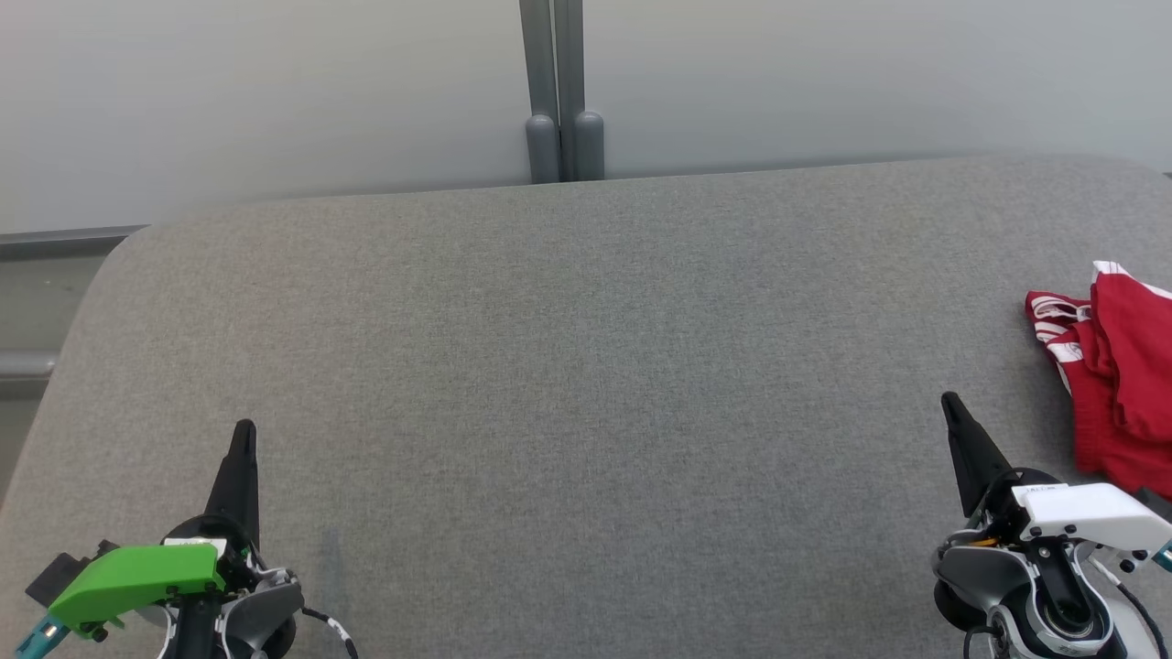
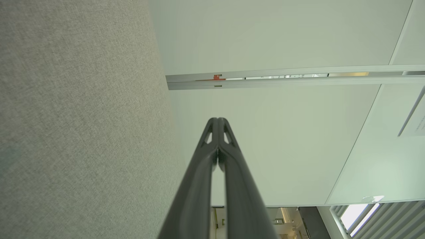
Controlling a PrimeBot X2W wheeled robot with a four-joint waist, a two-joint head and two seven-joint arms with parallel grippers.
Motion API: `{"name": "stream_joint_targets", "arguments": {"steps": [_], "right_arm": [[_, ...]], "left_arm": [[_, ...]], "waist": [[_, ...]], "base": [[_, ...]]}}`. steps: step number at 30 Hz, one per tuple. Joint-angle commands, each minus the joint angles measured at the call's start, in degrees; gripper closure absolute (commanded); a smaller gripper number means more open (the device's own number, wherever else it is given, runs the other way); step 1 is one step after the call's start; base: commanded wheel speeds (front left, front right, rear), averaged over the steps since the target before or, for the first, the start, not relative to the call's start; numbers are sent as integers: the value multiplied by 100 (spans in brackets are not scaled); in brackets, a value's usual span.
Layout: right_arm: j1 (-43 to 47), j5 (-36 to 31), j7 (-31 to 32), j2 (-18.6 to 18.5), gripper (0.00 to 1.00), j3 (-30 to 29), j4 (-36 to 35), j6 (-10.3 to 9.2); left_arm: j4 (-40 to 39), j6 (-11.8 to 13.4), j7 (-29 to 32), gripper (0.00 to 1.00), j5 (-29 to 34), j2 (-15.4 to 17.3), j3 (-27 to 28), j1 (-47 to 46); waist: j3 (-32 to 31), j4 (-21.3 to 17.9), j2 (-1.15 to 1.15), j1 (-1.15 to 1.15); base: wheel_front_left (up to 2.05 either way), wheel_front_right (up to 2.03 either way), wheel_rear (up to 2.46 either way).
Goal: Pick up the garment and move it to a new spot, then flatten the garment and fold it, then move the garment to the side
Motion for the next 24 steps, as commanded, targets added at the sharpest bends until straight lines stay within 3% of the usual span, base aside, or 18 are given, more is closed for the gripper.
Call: {"name": "stream_joint_targets", "arguments": {"steps": [1, 24], "right_arm": [[57, 37, 19, -22, 100, -7, -35, 4], [57, 37, 19, -22, 100, -7, -35, 4]], "left_arm": [[-13, -31, 24, 100, -4, 37, 18, -60], [-13, -31, 24, 100, -4, 38, 18, -60]], "waist": [[0, 0, 0, 0], [0, 0, 0, 0]], "base": [[0, 0, 0], [0, 0, 0]]}}
